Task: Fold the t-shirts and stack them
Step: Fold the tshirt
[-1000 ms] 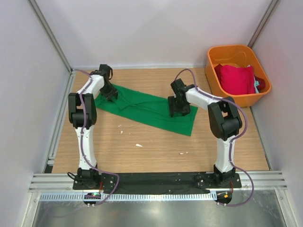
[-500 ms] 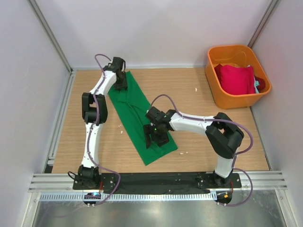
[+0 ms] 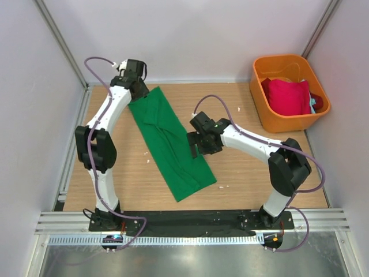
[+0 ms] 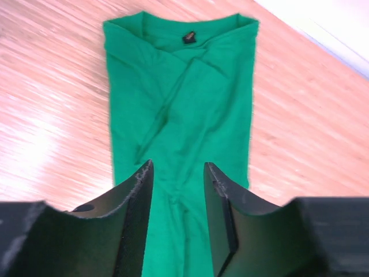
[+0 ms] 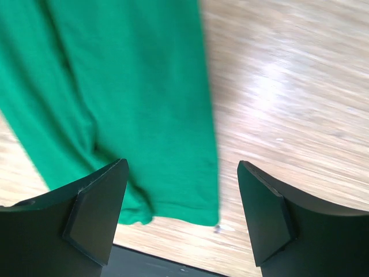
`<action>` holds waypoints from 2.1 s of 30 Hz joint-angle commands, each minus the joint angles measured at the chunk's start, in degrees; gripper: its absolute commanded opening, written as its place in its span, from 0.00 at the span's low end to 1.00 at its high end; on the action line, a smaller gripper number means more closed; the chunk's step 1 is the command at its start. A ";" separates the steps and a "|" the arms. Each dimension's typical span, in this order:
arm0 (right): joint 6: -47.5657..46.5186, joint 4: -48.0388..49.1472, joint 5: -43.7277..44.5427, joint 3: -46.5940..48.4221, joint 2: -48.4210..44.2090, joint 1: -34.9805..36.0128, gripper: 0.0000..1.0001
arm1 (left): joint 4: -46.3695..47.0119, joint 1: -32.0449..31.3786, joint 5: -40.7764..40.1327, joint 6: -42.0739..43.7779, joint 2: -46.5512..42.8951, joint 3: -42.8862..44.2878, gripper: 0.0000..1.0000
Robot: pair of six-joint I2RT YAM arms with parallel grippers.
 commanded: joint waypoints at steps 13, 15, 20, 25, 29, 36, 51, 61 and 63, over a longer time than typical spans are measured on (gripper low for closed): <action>-2.21 3.01 -3.57 -2.68 -6.51 -0.99 0.79 | 3.61 -4.02 -1.75 -18.74 18.80 2.65 0.39; -2.03 4.24 -5.57 -2.85 -4.75 -0.55 0.76 | 1.94 -4.10 -0.53 -17.51 23.11 6.00 0.38; -0.28 7.76 -7.52 -2.77 -1.58 0.77 0.65 | 1.14 -4.89 7.19 -10.42 31.55 18.92 0.29; 2.01 10.14 -9.19 -1.80 1.49 2.78 0.61 | 0.71 -8.75 15.19 -3.19 38.49 30.17 0.32; 4.03 10.58 -9.98 -1.71 2.82 3.40 0.61 | 0.79 -10.25 17.32 -0.20 36.49 29.84 0.34; 3.51 9.62 -8.76 -4.34 -0.43 3.58 0.69 | -1.66 -10.26 12.48 3.93 21.12 25.72 0.48; 5.26 5.91 -15.24 -21.48 -15.81 -3.44 0.70 | -7.66 -12.35 20.82 -4.91 -24.66 -28.58 0.50; 7.55 12.42 -31.16 -33.34 -21.00 -7.67 0.66 | 5.45 -25.28 29.36 -29.72 -46.31 -67.27 0.52; 7.81 12.95 -31.69 -34.58 -21.70 -7.58 0.66 | 5.19 -27.21 26.73 -30.69 -46.66 -68.51 0.52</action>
